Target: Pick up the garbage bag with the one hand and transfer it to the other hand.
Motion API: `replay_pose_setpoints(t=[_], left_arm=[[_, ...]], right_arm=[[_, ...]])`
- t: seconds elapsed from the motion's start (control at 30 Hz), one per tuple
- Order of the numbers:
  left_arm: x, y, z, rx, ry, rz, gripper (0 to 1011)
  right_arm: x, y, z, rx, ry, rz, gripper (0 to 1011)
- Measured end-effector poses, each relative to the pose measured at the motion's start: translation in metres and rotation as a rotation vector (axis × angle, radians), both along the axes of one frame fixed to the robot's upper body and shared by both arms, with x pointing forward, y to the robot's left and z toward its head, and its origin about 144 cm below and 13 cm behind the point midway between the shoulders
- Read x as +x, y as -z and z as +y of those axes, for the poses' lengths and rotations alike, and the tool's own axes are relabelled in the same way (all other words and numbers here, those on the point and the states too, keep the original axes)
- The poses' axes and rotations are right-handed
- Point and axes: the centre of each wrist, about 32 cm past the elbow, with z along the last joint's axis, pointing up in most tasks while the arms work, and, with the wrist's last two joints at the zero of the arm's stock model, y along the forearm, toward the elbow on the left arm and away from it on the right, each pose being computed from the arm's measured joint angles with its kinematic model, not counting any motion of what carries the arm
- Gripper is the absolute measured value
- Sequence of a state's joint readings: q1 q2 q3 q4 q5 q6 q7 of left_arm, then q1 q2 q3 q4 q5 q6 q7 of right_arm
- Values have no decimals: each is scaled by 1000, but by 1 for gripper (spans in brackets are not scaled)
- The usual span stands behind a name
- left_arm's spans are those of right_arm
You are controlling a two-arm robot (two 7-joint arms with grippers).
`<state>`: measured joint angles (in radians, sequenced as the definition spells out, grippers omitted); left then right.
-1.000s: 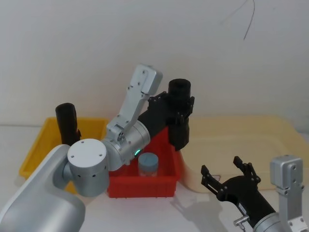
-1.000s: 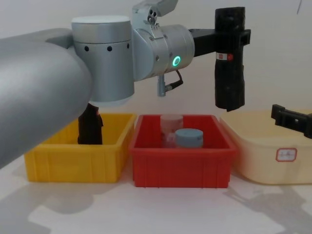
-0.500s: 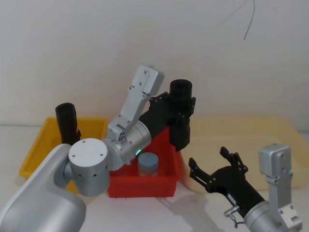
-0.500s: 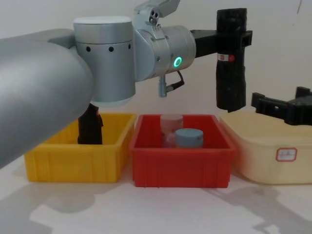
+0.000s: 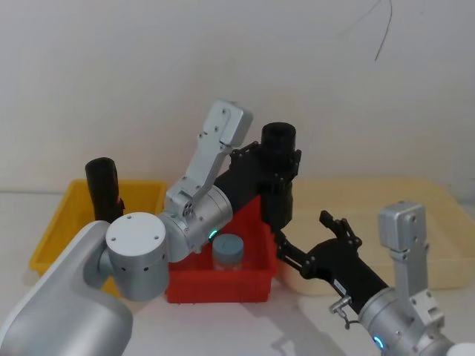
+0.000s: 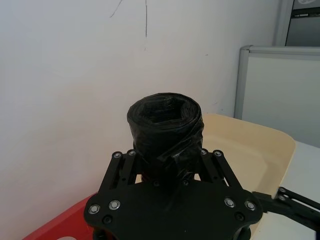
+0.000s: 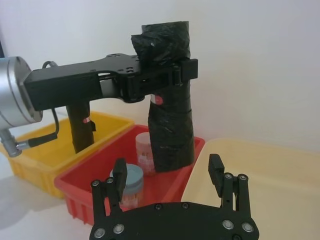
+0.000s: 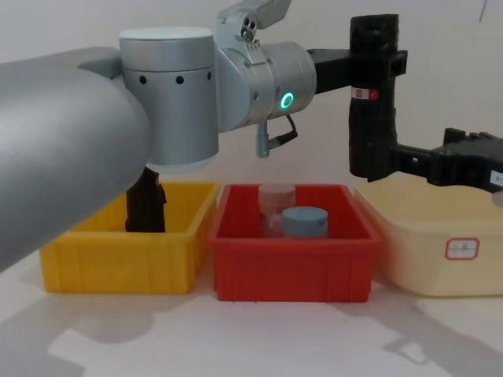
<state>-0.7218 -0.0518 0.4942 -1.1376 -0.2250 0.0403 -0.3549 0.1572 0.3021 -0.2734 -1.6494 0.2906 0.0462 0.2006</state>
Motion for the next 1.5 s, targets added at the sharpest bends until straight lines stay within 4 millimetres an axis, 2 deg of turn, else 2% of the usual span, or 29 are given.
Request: replay_pose_setpoints(t=[0.8,1.5], left_arm=[[0,0,0,1,0,0,475],[0,0,0,1,0,0,474]], right_arm=[[41,-4,7,3,-62,-30,1004],[69,-7,10,13,-84,-35,1004]])
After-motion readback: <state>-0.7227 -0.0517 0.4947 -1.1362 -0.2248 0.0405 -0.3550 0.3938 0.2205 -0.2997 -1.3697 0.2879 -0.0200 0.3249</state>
